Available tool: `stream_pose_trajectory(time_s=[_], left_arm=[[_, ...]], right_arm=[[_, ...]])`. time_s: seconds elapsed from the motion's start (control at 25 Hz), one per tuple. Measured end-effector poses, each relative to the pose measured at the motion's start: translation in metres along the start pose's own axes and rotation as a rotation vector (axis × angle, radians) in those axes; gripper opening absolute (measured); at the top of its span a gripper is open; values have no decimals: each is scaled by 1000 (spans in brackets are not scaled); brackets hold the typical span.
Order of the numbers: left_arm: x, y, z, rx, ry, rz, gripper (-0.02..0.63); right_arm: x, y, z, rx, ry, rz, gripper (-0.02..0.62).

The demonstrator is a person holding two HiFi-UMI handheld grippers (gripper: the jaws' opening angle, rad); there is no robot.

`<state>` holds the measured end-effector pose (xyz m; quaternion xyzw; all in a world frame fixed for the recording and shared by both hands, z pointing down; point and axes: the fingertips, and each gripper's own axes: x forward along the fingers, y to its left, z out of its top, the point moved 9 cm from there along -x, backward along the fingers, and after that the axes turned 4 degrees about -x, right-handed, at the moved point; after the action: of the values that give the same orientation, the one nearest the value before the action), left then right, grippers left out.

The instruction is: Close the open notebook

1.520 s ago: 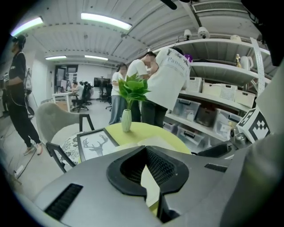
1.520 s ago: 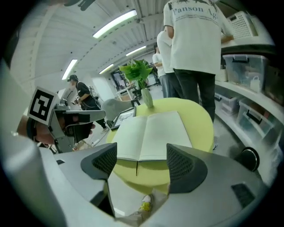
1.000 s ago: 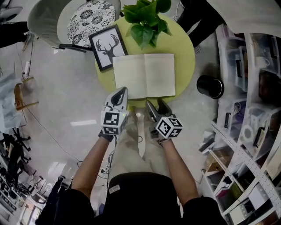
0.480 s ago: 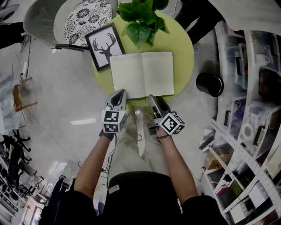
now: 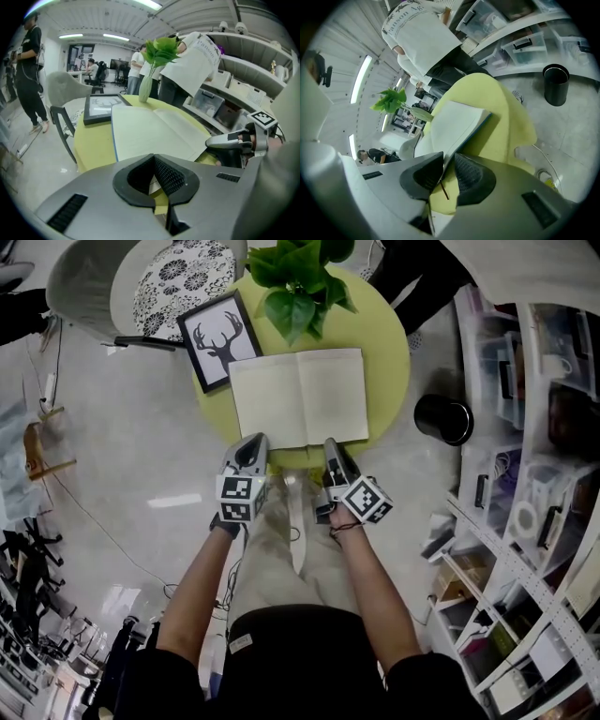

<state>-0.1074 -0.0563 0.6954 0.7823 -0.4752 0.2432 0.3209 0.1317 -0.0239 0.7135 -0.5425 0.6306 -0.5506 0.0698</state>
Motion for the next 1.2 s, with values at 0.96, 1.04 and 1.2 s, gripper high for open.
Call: stream_pose_trajectory(time_s=[0.96, 1.04, 1.2], left_arm=[[-1, 0, 4, -119, 17, 25, 17], [-1, 0, 3, -121, 14, 21, 18], [-2, -1, 5, -116, 17, 17, 18]], right_arm=[[-1, 1, 1, -23, 17, -25, 18], [-2, 2, 2, -29, 21, -25, 18], [-5, 6, 4, -60, 27, -22, 17]])
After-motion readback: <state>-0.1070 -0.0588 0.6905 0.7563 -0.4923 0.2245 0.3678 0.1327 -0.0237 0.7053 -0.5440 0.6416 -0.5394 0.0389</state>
